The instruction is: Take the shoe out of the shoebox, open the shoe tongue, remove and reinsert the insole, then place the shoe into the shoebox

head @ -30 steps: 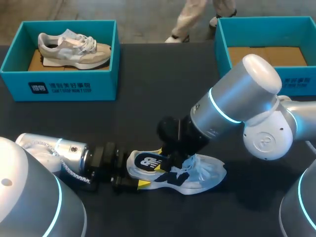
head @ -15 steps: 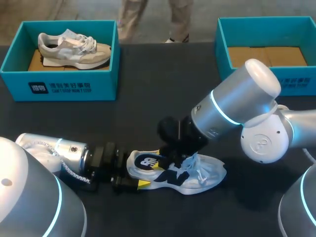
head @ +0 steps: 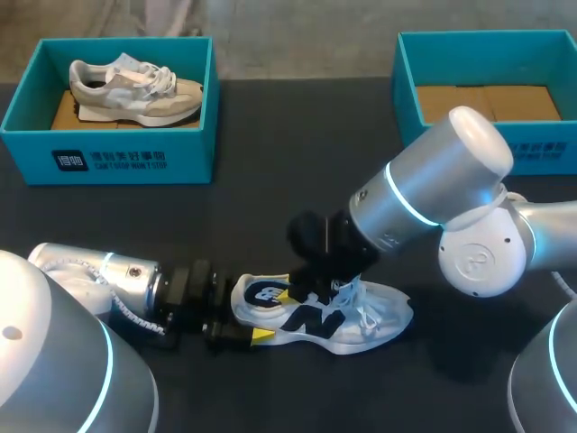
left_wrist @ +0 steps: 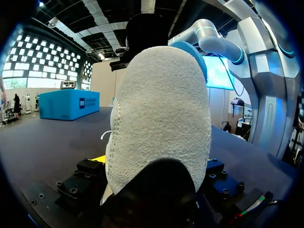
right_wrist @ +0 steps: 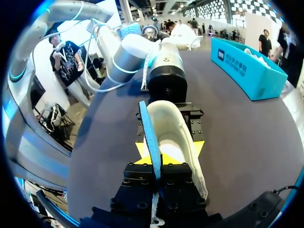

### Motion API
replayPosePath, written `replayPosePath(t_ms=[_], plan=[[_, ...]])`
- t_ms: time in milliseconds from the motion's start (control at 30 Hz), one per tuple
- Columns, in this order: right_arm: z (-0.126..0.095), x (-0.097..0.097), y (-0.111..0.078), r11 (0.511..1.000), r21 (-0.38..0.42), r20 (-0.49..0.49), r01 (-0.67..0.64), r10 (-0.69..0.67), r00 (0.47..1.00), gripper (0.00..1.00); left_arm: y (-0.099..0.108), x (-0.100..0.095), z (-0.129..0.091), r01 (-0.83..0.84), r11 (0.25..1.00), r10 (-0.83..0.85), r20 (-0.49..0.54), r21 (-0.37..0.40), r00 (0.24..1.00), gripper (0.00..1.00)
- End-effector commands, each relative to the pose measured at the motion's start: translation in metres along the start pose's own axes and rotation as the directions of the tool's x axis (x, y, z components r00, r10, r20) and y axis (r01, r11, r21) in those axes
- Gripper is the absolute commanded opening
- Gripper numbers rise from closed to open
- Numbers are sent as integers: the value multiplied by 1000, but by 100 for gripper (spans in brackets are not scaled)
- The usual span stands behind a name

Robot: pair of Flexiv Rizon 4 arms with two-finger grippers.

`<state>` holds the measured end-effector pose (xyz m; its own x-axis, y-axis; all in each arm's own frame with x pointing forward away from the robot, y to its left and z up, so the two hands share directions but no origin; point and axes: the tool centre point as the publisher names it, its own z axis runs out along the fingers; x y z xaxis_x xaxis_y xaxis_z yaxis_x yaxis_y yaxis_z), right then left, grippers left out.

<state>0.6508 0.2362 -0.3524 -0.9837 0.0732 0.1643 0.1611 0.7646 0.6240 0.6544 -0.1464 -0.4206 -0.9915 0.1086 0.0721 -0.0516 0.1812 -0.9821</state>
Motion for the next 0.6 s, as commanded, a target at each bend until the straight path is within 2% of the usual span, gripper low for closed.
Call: replayPosePath(t_ms=[33, 367, 600], plan=[[-2, 0, 3, 1000, 5, 1, 6, -6, 1000, 17, 0, 0, 1, 0, 1000, 0, 1, -1, 1000, 0], [-2, -2, 3, 1000, 9, -8, 7, -7, 1000, 33, 0, 0, 1, 0, 1000, 0, 1, -1, 1000, 0], [0, -4, 6, 1000, 12, -15, 13, -12, 1000, 34, 0, 0, 1, 0, 1000, 0, 1, -1, 1000, 0]])
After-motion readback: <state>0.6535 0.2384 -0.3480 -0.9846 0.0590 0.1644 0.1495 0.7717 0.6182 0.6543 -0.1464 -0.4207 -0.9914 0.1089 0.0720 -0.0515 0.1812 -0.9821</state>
